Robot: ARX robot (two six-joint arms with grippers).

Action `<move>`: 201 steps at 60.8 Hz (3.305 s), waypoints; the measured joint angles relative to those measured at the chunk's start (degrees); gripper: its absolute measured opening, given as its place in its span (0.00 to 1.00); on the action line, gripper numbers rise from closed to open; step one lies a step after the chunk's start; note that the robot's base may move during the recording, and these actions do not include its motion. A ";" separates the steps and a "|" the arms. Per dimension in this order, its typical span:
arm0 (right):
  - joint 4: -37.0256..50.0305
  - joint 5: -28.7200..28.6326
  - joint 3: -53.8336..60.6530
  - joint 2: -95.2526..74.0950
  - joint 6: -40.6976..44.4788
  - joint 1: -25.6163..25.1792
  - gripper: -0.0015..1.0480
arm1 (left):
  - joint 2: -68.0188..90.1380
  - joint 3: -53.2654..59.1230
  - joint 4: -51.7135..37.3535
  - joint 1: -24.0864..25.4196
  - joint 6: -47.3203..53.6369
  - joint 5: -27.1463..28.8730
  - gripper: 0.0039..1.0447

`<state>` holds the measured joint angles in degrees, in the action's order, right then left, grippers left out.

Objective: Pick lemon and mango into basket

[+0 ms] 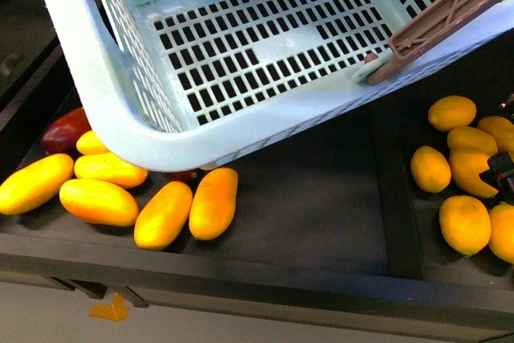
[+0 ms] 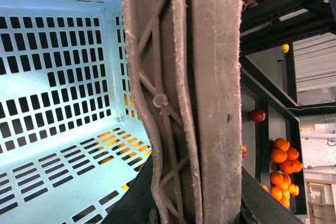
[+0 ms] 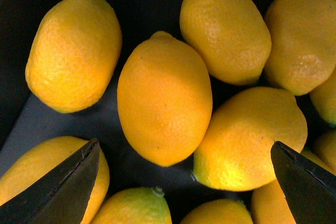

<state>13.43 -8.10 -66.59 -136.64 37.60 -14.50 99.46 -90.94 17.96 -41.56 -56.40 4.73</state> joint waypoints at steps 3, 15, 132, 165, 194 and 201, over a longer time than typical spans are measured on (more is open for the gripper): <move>-0.55 -0.33 -0.98 -0.70 -0.04 0.09 0.92 | 0.00 0.00 0.00 0.00 0.00 0.02 0.17; -2.21 -1.95 -3.30 -3.13 -0.90 0.26 0.92 | 0.00 0.00 0.00 0.00 0.00 -0.02 0.17; -10.82 1.01 -16.96 -13.86 1.25 2.56 0.92 | 0.00 0.00 0.00 0.00 0.00 -0.02 0.17; -11.32 1.20 -16.65 -13.86 2.82 2.49 0.63 | 0.00 0.00 0.00 0.00 0.00 -0.02 0.17; -8.61 -4.00 -11.08 -7.87 -0.35 -1.25 0.59 | 0.00 0.00 0.00 0.00 0.00 -0.02 0.17; -7.52 -6.58 -8.39 -2.21 -0.81 -3.34 0.59 | 0.00 0.00 0.00 0.00 0.00 -0.02 0.17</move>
<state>5.91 -14.68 -74.98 -138.85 36.80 -17.85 99.46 -90.94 17.96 -41.56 -56.40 4.71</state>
